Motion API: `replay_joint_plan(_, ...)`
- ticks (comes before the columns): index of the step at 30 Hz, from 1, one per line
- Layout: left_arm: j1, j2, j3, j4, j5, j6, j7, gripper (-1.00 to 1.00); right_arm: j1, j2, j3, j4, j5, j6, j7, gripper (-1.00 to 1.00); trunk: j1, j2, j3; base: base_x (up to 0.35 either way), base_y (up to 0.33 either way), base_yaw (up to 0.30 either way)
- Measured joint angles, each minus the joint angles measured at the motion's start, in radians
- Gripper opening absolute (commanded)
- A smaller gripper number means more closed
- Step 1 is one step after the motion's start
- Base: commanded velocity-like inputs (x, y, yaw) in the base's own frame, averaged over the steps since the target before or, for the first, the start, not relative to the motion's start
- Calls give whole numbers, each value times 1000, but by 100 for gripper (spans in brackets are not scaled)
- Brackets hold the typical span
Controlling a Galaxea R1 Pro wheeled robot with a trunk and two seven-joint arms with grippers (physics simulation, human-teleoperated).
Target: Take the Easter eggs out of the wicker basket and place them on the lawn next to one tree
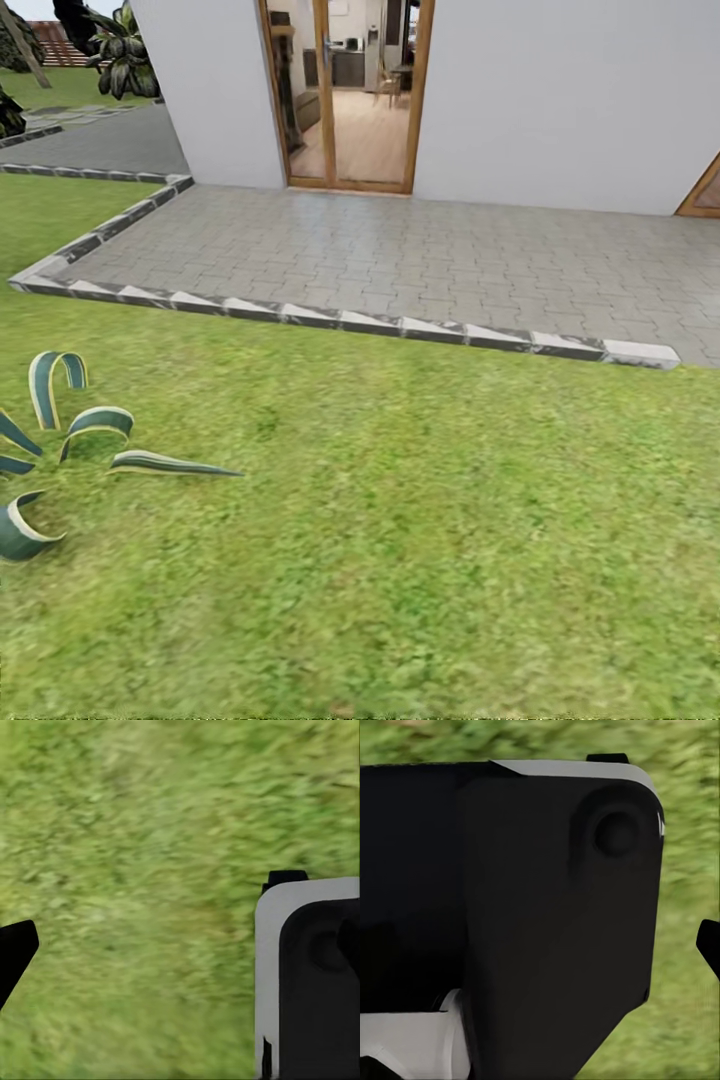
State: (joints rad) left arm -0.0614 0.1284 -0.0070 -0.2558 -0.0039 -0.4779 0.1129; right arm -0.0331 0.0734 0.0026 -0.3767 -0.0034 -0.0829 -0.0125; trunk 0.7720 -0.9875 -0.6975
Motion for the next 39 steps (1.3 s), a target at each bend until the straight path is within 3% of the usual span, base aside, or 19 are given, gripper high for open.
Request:
replay_joint_plan(8,0,5,-1,2,0,-1,2,100,0,0,0,0,0,1,1,100,0,0,-13,0,85,0)
replay_joint_plan(25,0,7,4,2,0,-1,6,100,0,0,0,1,1,0,1,100,0,0,-40,0,279,-42)
replay_joint_plan(39,0,7,7,2,1,-1,8,100,-1,0,0,1,1,0,1,100,0,0,-43,0,293,-3)
